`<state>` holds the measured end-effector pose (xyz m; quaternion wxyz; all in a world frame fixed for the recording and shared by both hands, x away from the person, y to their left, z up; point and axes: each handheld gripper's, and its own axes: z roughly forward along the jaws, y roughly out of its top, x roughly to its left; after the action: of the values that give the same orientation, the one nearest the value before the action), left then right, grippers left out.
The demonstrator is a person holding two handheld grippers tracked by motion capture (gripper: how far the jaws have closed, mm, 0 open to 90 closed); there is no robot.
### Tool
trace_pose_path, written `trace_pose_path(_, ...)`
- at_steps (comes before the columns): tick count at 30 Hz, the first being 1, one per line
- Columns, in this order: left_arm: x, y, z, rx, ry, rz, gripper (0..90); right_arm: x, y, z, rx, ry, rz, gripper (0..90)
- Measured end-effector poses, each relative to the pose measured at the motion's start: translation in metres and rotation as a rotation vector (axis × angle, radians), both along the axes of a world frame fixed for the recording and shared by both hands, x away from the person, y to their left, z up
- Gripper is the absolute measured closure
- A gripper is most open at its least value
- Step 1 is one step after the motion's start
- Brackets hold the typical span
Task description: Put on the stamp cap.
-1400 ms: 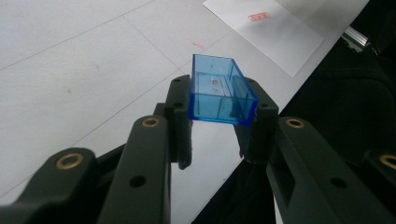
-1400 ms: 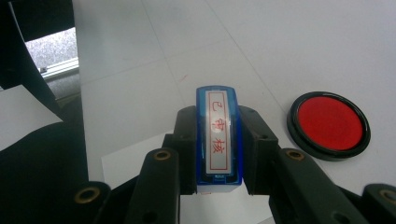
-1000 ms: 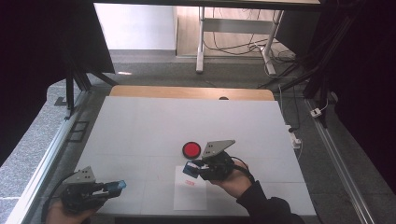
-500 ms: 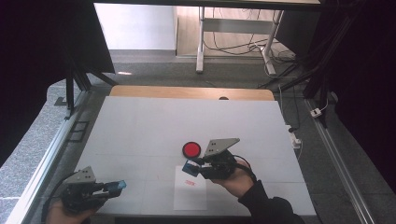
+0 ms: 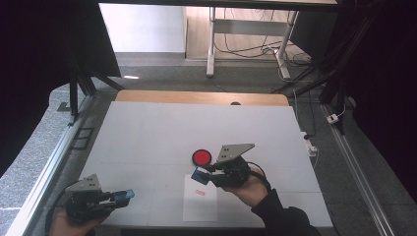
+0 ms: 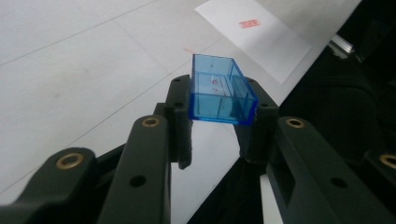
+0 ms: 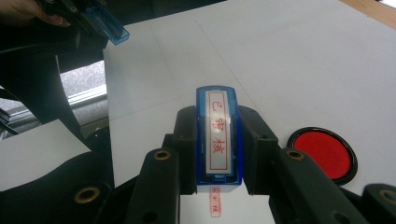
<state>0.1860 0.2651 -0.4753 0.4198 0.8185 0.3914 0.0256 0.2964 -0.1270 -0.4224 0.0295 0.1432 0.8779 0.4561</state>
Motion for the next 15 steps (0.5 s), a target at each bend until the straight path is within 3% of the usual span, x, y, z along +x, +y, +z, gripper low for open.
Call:
trace_pose_path(10, 0.009, -0.014, 0.008, -0.043, -0.023, -0.066, 68.4, 0.0, -0.002, 0.005, 0.022, 0.009, 0.008, 71.2)
trace_pose_path(15, 0.018, -0.024, 0.01, -0.062, -0.007, -0.101, 68.4, -0.001, -0.002, 0.008, 0.032, 0.014, 0.024, 71.2)
